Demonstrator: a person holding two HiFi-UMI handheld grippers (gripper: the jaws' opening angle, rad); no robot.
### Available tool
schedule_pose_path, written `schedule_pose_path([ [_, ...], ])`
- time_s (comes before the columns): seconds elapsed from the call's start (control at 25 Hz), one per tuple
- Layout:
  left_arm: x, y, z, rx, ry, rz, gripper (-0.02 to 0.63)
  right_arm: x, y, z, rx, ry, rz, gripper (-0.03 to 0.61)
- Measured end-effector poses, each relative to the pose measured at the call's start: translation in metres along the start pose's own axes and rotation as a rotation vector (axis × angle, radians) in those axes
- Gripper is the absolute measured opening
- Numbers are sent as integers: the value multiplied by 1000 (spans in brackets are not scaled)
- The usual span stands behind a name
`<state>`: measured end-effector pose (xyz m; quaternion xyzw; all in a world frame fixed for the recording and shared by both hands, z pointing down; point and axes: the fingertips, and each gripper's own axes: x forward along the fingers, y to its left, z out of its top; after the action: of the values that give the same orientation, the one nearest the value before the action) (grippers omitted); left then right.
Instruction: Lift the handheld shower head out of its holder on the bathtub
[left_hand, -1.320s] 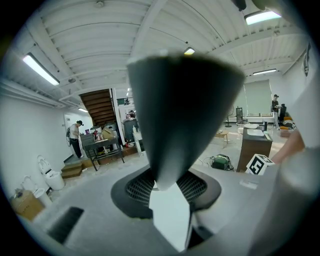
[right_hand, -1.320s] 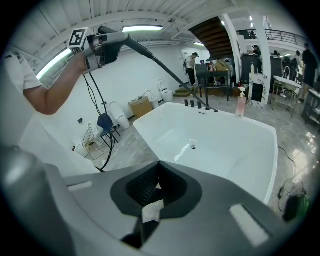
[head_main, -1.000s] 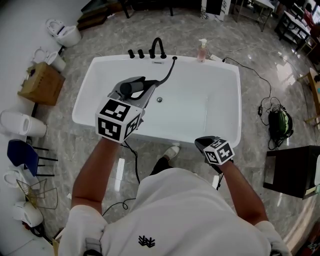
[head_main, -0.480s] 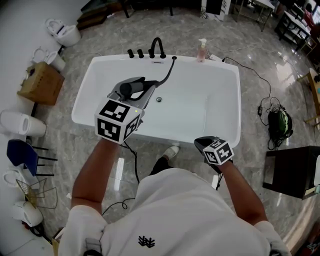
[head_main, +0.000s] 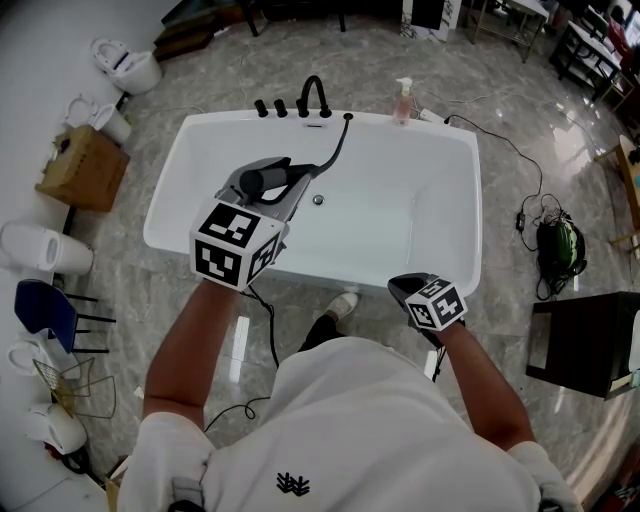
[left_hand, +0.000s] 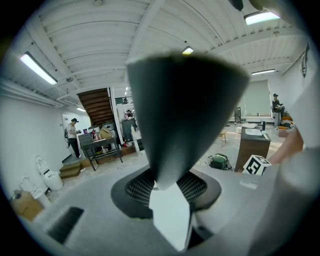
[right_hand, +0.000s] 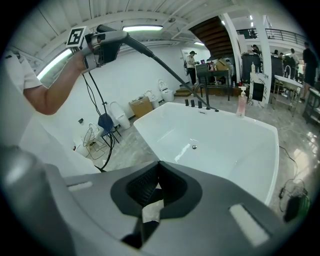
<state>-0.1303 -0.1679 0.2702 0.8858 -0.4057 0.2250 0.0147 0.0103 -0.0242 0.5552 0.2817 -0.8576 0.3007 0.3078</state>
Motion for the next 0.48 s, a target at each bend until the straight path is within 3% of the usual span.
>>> schedule_pose_path([
  [0.48,2,-3,3,5,3,-1,140,-2,-3,-1,0,-9,-3,14],
])
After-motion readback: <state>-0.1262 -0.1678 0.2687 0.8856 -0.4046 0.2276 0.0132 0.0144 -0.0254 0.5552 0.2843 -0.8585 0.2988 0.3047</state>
